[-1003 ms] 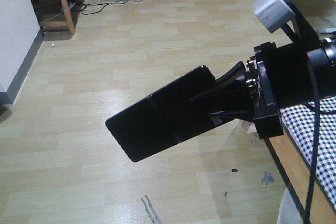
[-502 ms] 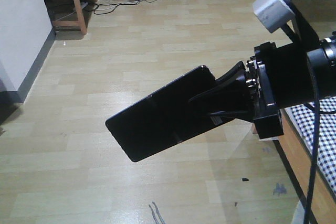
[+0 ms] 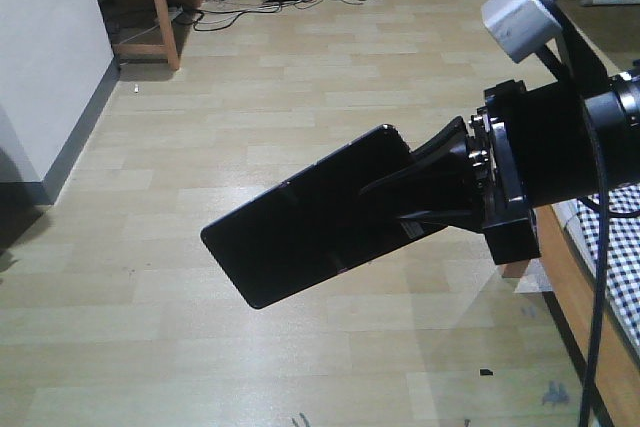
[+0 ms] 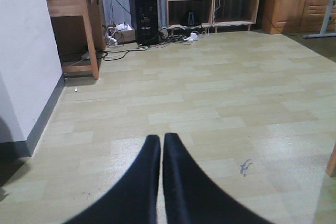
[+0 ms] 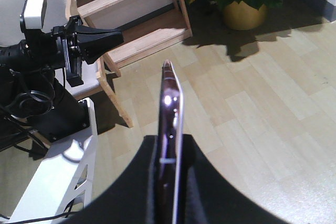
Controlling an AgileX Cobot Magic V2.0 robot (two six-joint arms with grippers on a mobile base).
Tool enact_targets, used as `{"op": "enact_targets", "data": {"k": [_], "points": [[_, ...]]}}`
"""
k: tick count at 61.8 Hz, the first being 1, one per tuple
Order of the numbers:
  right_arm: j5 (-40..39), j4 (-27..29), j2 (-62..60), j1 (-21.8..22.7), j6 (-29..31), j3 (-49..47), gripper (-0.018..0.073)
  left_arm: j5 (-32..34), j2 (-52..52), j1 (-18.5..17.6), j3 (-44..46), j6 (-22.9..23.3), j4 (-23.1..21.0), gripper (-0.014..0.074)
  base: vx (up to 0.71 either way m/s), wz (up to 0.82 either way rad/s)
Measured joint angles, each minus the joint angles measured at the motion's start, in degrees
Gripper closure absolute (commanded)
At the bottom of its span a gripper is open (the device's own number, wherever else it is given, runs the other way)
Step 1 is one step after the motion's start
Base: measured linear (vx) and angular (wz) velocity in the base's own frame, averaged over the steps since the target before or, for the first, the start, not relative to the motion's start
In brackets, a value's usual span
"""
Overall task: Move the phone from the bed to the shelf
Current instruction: 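Keep the phone held in the right gripper while driving across the room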
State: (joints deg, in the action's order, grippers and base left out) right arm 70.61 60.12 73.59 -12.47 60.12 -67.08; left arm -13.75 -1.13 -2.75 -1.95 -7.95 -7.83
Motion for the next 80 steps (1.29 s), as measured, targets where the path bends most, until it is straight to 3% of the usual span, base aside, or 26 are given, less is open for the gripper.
{"op": "enact_targets", "data": {"k": [80], "points": [[0.0,0.0,0.0,0.0,0.0,0.0,0.0561,0.0,0.0,0.0,0.0,0.0,0.0,0.0596,0.25,-0.02]]}}
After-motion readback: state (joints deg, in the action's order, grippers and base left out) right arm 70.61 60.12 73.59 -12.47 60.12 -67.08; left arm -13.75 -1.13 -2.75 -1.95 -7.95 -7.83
